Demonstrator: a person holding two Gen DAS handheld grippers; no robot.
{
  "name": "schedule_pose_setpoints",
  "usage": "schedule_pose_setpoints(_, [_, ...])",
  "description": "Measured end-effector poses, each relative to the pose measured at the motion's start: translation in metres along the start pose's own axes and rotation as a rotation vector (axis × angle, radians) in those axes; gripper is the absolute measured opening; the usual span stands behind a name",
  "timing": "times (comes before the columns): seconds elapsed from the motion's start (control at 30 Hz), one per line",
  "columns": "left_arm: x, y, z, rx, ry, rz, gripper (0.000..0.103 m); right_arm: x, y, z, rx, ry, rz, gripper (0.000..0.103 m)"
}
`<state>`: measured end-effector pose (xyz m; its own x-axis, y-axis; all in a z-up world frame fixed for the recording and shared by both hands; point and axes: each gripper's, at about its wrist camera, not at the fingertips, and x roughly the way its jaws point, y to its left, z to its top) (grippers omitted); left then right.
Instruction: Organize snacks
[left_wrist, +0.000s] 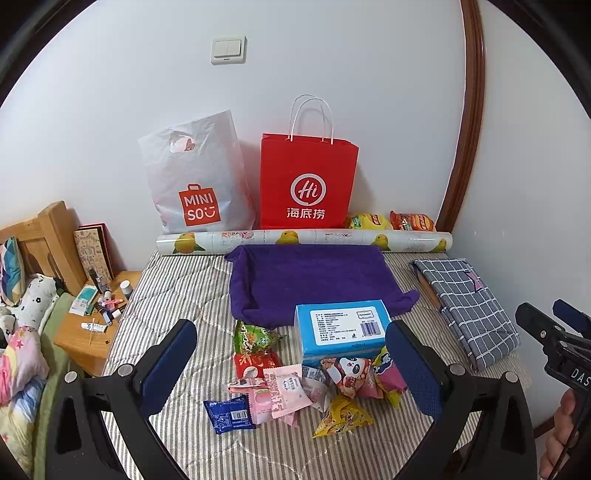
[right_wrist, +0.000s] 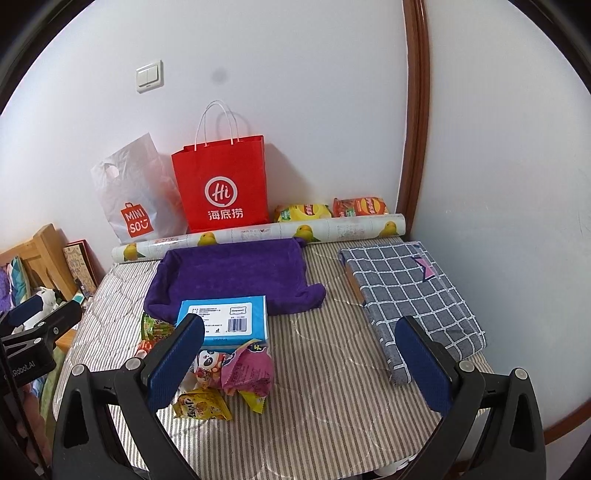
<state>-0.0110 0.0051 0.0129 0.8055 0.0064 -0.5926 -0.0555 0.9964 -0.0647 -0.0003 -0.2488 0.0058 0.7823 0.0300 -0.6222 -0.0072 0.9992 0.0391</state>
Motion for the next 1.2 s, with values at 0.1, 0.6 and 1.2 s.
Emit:
schedule_pose_setpoints(0.1, [0.0,0.0,0.0,0.0,0.0,0.001,0.103,0.0,0.0,0.0,0.0,-0.001,0.002,0.102])
schedule_pose_setpoints(0.6, [0.002,-0.003,-0.001,0.004,-0.003,-0.004,0.103,-0.003,0.002,0.001,-0.006,-0.013,0.008,0.102])
schedule_pose_setpoints(1.2, [0.034,0.009,-0.009,0.007,0.051,0.004,0.103,0.036,0.012,-0.015,-0.009,0.068,0.072,0.102])
